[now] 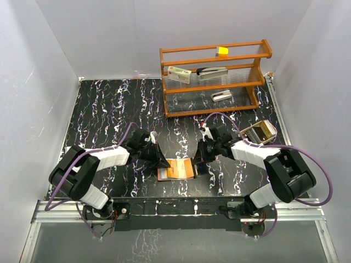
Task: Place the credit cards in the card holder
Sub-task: Insert the credit card into the card holder.
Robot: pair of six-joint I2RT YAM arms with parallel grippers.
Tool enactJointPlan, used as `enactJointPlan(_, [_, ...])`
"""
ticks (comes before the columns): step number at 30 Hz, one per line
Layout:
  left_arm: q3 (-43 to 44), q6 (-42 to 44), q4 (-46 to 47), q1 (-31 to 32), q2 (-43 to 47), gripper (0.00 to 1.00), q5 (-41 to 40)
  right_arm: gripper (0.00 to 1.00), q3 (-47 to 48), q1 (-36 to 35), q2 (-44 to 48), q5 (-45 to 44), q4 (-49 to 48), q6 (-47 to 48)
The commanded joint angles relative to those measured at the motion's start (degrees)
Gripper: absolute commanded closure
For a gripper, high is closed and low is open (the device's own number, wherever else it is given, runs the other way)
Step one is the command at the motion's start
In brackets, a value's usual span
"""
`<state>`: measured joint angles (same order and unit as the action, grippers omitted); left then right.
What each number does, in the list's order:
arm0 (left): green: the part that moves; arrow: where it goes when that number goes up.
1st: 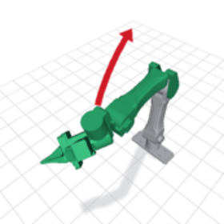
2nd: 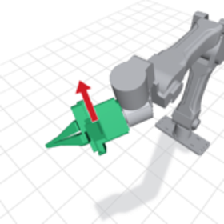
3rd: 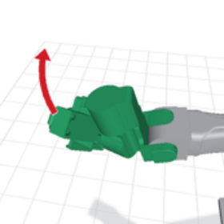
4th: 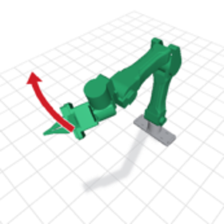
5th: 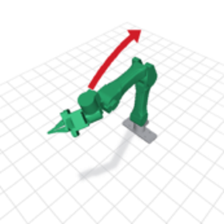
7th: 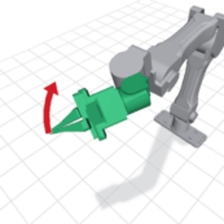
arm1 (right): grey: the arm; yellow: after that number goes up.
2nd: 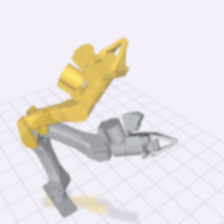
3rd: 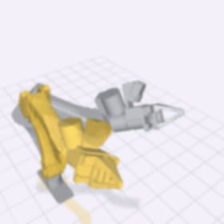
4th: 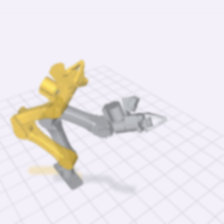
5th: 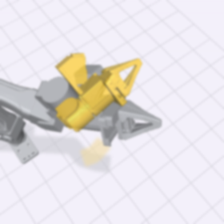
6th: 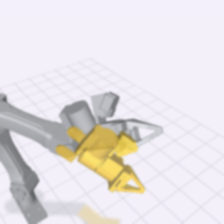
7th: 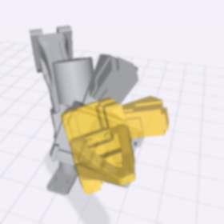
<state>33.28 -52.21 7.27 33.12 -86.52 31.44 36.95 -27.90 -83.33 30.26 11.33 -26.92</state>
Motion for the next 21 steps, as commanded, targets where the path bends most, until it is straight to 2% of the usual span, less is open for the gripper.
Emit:
enactJointPlan(1, [1.46,-0.59,-1.58,0.87,-0.38,1.00,-1.53,1.00,-0.82,-0.22,1.00,-2.66,-0.61,1.43])
enactJointPlan(21, [5.02,0.72,-2.88,1.09,-3.85,1.00,-4.56,1.00,-1.35,-0.21,1.59,-2.49,-1.02,1.21])
